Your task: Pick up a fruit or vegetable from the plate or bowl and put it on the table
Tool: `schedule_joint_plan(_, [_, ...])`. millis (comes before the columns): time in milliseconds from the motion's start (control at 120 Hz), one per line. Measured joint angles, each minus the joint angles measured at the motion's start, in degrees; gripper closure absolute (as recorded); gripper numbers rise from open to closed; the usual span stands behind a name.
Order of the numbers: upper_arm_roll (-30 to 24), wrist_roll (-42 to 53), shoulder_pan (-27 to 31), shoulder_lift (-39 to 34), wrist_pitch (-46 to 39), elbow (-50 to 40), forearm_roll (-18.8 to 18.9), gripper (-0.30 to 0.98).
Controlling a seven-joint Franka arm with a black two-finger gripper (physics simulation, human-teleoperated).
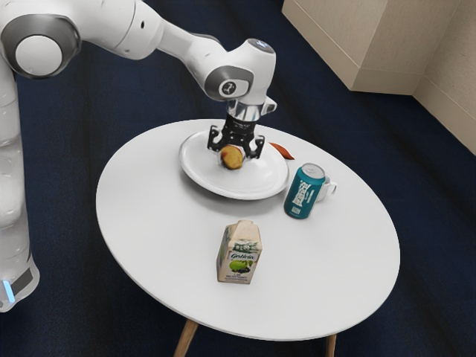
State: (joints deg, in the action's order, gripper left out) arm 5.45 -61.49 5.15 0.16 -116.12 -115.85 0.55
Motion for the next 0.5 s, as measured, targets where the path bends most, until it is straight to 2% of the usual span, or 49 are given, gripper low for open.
schedule_joint_plan(217, [-0.86,1.0,1.99,-4.99,1.53,-1.79,0.16,0.34])
schedule_joint_plan(292, [-2.8,1.42,3.89,-6.61,2.22,-2.09,0.21,0.34])
schedule_joint_plan(500, [-8.14,2.46,3.3,-11.26,3.8,-3.51,0.22,0.35])
